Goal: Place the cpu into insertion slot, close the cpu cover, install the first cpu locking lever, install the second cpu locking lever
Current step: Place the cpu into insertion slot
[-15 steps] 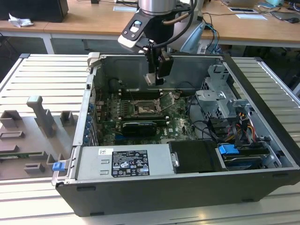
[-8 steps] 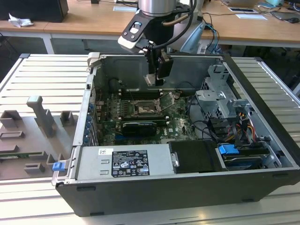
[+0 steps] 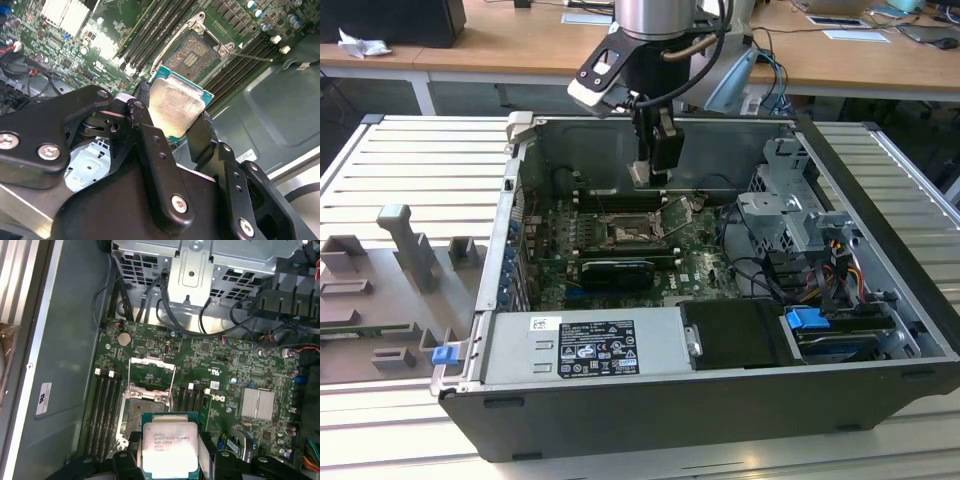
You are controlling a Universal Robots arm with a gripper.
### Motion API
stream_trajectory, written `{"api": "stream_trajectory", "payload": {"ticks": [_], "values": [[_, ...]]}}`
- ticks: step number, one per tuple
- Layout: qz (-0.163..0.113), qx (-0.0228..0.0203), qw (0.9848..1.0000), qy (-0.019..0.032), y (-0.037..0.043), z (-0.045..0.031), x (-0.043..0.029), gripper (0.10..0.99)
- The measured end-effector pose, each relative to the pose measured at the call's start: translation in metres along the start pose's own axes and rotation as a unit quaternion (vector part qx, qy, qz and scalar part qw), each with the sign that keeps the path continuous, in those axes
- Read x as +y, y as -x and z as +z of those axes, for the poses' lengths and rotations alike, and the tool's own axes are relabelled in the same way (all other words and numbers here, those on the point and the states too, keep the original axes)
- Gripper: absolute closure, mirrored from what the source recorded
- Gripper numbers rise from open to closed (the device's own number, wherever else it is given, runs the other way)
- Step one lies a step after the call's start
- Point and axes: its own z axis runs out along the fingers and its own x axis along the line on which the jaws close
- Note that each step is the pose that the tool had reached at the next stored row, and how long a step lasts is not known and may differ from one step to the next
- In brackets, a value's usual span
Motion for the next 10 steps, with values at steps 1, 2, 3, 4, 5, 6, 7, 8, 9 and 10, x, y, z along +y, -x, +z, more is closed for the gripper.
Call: {"api": "stream_trajectory", "payload": {"ticks": [1,2,3,4,5,6,7,8,9,10], "values": [[0.001,-0.0001,1.0,-0.0002,0.0,0.0007,-0.0001,0.549],[0.002,-0.0001,1.0,-0.0005,0.0,0.0012,-0.0002,0.549],[0.002,-0.0001,1.0,-0.0007,0.0,0.002,-0.0002,0.549],[0.002,-0.0001,1.0,-0.0008,0.0,0.0023,-0.0003,0.549],[0.002,-0.0001,1.0,-0.001,0.0,0.0028,-0.0003,0.549],[0.003,-0.0001,1.0,-0.0013,0.0,0.0032,-0.0003,0.549],[0.003,-0.0001,1.0,-0.0013,0.0001,0.0033,-0.0003,0.549],[0.003,-0.0002,1.0,-0.0014,0.0001,0.0033,-0.0003,0.549],[0.003,-0.0001,1.0,-0.0013,0.0001,0.0036,-0.0003,0.549],[0.003,0.0001,1.0,-0.0012,0.0,0.0041,-0.0003,0.549]]}}
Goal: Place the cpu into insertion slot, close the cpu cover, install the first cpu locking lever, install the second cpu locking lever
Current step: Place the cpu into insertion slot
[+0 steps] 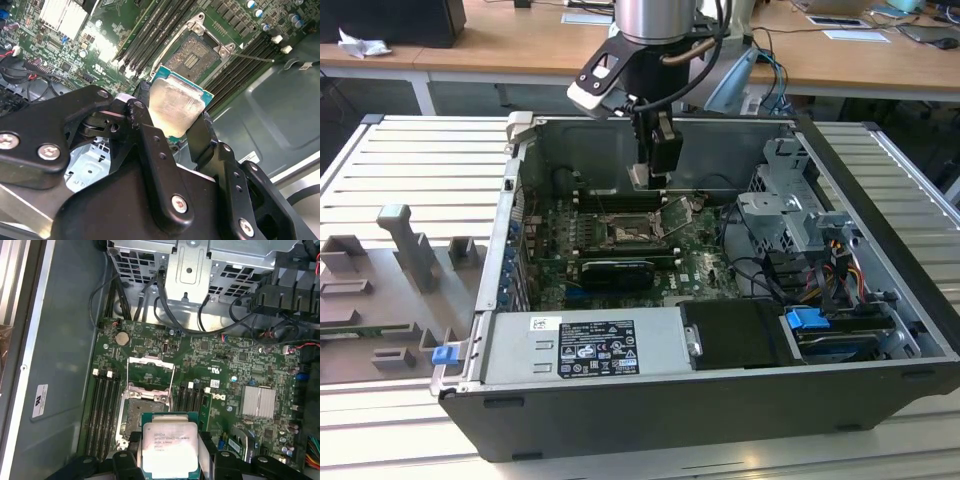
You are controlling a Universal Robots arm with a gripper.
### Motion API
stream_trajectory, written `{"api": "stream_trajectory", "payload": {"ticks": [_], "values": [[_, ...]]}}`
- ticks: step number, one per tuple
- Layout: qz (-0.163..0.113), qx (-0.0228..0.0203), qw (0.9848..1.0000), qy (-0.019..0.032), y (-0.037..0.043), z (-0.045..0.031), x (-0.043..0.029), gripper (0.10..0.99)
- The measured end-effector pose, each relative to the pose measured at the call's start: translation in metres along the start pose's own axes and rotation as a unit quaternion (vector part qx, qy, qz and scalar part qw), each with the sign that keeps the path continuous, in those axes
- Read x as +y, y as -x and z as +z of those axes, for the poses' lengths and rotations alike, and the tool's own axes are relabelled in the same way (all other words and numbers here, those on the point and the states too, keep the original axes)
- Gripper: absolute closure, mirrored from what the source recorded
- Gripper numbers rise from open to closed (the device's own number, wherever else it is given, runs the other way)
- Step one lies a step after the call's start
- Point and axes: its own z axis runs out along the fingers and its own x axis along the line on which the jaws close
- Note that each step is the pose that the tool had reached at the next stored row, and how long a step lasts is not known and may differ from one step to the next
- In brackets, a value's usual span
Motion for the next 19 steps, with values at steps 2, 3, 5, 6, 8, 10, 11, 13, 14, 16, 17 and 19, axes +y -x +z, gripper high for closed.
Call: {"api": "stream_trajectory", "payload": {"ticks": [2,3,5,6,8,10,11,13,14,16,17,19], "values": [[0.0,-0.0001,1.0,0.0,0.0001,0.0008,-0.0001,0.549],[0.0,-0.0001,1.0,-0.0001,0.0,0.0011,-0.0001,0.549],[0.0,-0.0002,1.0,-0.0001,0.0001,0.0017,-0.0002,0.549],[0.001,-0.0001,1.0,-0.0001,0.0001,0.0023,-0.0002,0.549],[0.002,-0.0007,1.0,-0.0001,0.0001,0.0038,-0.0003,0.549],[0.025,-0.0027,0.9997,0.0002,0.0002,0.0078,-0.0007,0.549],[0.033,-0.0034,0.9994,0.0003,0.0002,0.01,-0.0008,0.549],[0.034,-0.0034,0.9994,0.0004,0.0001,0.0139,-0.0013,0.549],[0.034,-0.0034,0.9994,0.0004,0.0,0.0158,-0.0015,0.549],[0.037,-0.0037,0.9993,0.0004,-0.0005,0.0215,-0.0018,0.549],[0.058,-0.0054,0.9983,0.0008,-0.0004,0.0259,-0.0022,0.549],[0.069,-0.0063,0.9976,0.0009,-0.0004,0.0287,-0.0024,0.549]]}}
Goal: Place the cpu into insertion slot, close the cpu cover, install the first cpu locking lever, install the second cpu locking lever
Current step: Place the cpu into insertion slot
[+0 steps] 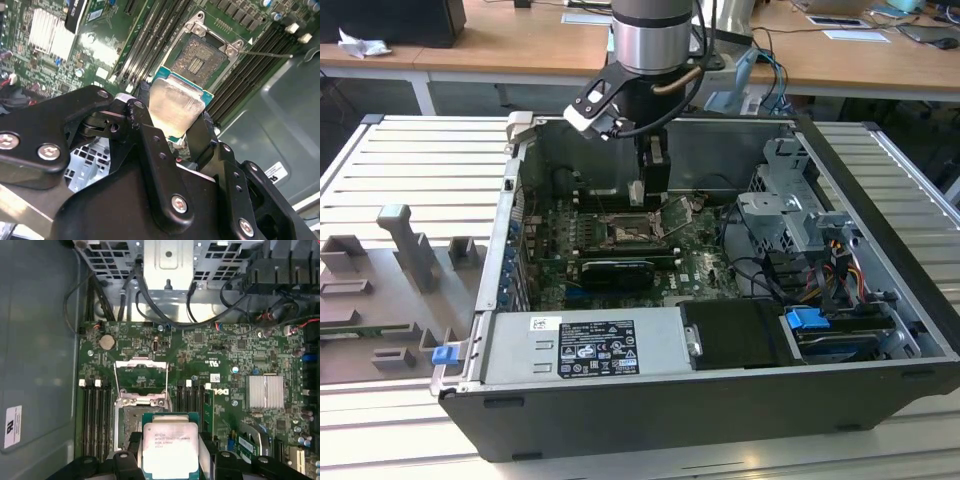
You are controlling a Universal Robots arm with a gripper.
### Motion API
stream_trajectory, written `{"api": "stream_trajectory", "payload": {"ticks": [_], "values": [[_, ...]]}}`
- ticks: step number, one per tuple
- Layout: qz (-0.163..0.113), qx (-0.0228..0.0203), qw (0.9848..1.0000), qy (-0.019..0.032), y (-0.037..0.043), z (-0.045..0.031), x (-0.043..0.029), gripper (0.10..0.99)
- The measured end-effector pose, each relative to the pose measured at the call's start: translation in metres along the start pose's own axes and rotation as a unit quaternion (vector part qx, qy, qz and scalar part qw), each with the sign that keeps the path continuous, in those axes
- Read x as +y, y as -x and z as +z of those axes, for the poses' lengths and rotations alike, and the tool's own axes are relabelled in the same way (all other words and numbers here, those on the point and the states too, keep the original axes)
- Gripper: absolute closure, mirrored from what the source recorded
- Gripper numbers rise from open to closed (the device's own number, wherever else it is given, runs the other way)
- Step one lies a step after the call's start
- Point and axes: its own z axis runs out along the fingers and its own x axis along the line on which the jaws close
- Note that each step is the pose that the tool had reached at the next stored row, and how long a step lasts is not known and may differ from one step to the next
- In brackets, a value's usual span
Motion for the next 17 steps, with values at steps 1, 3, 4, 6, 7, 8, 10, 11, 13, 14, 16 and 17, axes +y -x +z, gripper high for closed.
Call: {"api": "stream_trajectory", "payload": {"ticks": [1,3,4,6,7,8,10,11,13,14,16,17], "values": [[0.0,0.0,1.0,0.0,0.0,0.0003,0.0,0.549],[0.0,0.0,1.0,0.0,0.0,0.0011,-0.0001,0.549],[0.0,0.0,1.0,0.0,0.0,0.0015,-0.0002,0.549],[0.0,-0.0001,1.0,-0.0002,0.0001,0.0021,-0.0002,0.549],[0.0,0.0,1.0,-0.0003,0.0,0.0028,-0.0003,0.549],[0.0,0.0,1.0,-0.0005,0.0,0.0033,-0.0004,0.549],[0.0,-0.0002,1.0,-0.0012,0.0001,0.0043,-0.0004,0.549],[0.0,-0.0003,1.0,-0.0013,0.0001,0.0049,-0.0004,0.549],[0.0,-0.0007,1.0,-0.0015,0.0001,0.0068,-0.0006,0.549],[0.001,-0.0008,1.0,-0.0016,0.0001,0.0074,-0.0006,0.549],[0.003,-0.0011,1.0,-0.0017,0.0002,0.0088,-0.0007,0.549],[0.006,-0.0014,1.0,-0.0016,0.0002,0.0093,-0.0008,0.549]]}}
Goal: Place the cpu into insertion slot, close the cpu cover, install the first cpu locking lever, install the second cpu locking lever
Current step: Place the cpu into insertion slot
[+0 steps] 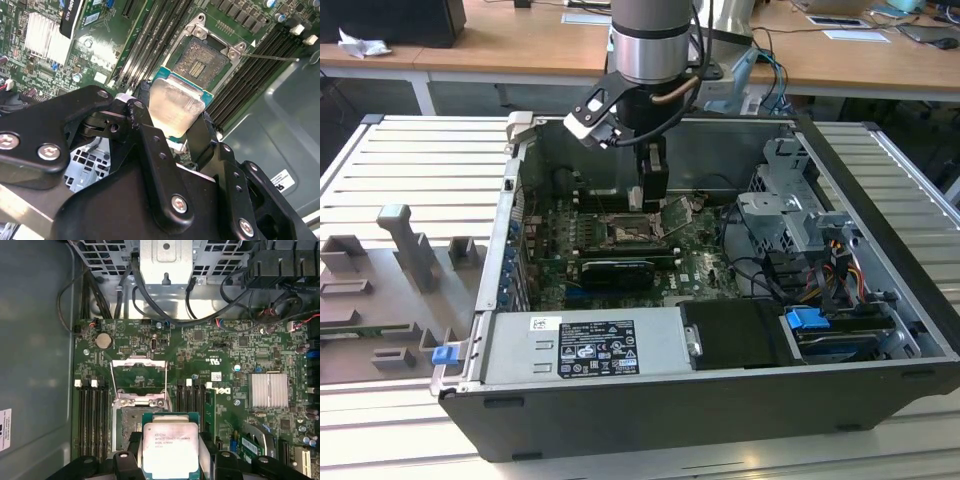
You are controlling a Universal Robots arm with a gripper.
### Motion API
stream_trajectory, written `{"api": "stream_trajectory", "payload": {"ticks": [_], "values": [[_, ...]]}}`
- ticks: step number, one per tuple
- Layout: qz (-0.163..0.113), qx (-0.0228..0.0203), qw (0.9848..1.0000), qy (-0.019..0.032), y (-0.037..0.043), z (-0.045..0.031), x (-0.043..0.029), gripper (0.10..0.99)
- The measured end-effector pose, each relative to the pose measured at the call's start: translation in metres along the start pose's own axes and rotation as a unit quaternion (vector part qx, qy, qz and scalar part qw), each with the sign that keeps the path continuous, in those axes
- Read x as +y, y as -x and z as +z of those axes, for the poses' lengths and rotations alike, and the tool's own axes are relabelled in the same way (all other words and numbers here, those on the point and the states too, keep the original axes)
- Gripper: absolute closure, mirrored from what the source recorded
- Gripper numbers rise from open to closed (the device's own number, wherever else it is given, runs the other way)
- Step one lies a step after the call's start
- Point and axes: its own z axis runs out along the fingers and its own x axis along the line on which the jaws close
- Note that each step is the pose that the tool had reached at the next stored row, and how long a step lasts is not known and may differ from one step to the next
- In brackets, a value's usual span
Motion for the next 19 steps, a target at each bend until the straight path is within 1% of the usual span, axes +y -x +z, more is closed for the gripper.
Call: {"api": "stream_trajectory", "payload": {"ticks": [2,5,9,13,16,17,19], "values": [[0.02,-0.0015,0.9998,0.0003,0.0,0.0017,-0.0002,0.549],[0.038,-0.0029,0.9993,0.0005,0.0,0.0042,-0.0004,0.549],[0.05,-0.004,0.9987,0.0007,0.0001,0.0063,-0.0005,0.549],[0.055,-0.0043,0.9985,0.0008,0.0001,0.0081,-0.0007,0.549],[0.056,-0.0044,0.9984,0.0007,-0.0001,0.0122,-0.001,0.549],[0.052,-0.004,0.9987,0.0006,-0.0002,0.0137,-0.0012,0.549],[0.03,-0.0024,0.9995,0.0004,-0.0001,0.0163,-0.0014,0.549]]}}
